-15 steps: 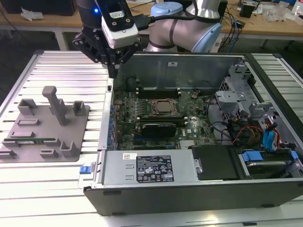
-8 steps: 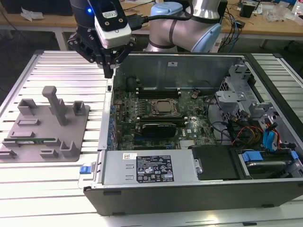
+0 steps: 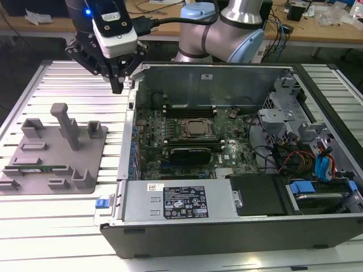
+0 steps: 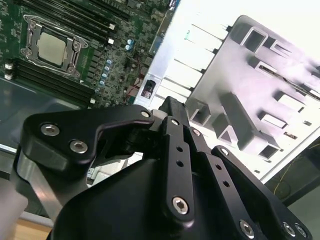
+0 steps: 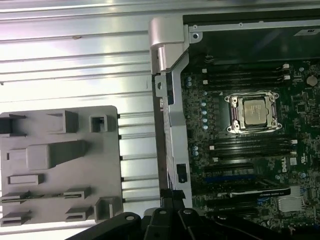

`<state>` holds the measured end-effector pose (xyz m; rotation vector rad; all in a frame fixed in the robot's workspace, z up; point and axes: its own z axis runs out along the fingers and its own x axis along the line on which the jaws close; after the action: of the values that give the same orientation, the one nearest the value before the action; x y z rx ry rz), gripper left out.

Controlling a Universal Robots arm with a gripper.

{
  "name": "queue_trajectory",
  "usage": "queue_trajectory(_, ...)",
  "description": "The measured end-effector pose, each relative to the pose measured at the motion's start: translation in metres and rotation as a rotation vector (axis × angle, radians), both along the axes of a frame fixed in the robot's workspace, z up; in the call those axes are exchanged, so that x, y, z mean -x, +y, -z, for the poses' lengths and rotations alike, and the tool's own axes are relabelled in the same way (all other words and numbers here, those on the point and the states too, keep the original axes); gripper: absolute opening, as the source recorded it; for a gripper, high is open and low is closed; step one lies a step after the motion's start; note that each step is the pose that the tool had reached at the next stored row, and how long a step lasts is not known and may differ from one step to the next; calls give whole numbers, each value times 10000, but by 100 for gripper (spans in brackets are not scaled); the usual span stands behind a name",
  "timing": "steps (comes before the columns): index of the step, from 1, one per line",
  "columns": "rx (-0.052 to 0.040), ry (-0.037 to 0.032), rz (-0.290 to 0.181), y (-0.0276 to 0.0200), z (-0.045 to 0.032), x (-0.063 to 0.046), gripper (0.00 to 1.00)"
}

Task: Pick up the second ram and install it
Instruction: 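Reach for the second ram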

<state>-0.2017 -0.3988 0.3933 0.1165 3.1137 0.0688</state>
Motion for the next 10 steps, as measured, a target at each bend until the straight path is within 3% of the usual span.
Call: queue_trajectory(10, -1, 0, 1, 0, 1, 143, 8)
